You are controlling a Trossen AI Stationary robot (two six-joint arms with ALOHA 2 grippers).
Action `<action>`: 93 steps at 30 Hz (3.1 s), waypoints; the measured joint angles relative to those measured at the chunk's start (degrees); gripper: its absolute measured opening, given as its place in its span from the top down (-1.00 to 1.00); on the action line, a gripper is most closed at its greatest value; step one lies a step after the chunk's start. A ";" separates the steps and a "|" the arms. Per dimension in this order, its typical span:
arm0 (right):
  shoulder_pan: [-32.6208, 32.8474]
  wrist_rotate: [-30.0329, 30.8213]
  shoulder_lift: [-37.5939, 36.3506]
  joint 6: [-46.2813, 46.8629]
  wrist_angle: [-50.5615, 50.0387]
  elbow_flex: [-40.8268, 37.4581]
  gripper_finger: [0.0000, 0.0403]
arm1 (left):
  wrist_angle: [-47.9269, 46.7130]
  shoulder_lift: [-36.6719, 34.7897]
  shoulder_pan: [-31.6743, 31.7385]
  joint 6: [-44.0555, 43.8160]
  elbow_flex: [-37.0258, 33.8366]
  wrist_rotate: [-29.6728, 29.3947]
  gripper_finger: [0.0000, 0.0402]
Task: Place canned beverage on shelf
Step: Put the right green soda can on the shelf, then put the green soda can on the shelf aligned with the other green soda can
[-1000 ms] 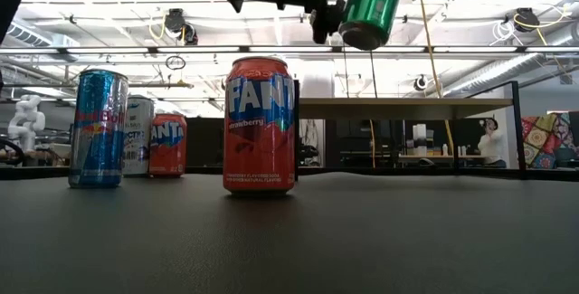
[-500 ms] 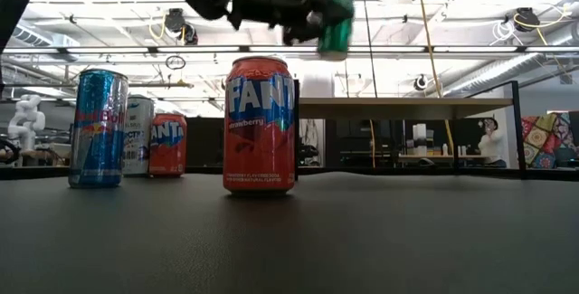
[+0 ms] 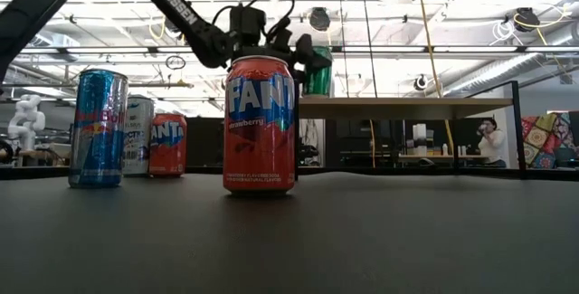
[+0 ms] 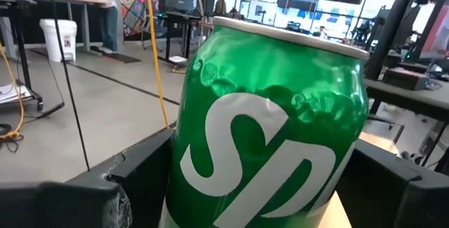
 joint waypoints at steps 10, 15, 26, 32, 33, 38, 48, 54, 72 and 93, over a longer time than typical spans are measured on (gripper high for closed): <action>-2.40 0.03 0.00 -1.26 -0.02 0.00 -0.76 | 0.18 2.32 -0.37 1.74 0.07 -1.24 -0.60; -3.02 -0.06 0.00 -1.46 -0.02 0.00 -0.76 | 0.14 2.32 -0.37 1.97 0.07 -1.57 -0.65; -3.25 -0.14 0.00 -1.35 -0.02 -0.02 -0.76 | -0.39 -0.67 -0.19 2.49 0.13 -1.74 -0.97; -3.27 -0.14 0.00 -0.71 0.00 -0.04 -0.76 | -7.74 -6.85 0.41 6.43 0.13 -2.00 -0.99; -3.27 -0.15 0.00 -0.60 0.00 -0.04 -0.76 | -10.41 -8.21 0.38 7.14 0.13 -1.98 -0.99; -3.27 -0.18 0.00 -0.39 0.00 -0.04 -0.76 | -23.04 -15.54 0.28 9.61 0.13 -3.45 -0.99; -4.90 -9.93 4.33 0.39 0.04 -0.04 -0.76 | -52.51 -32.79 -3.65 7.94 0.13 -11.14 -0.90; -5.05 -14.15 9.50 0.50 4.29 -0.04 -0.76 | -71.63 -39.90 -8.14 1.75 0.13 -15.82 -0.72; -4.38 -19.92 19.95 12.56 17.43 -0.04 -0.76 | -109.73 -50.81 -34.95 -24.98 0.02 -23.68 -0.70; 6.50 -19.97 32.69 28.51 19.69 -0.04 -0.75 | -102.74 -53.13 -55.82 -32.57 -11.98 -22.11 -0.70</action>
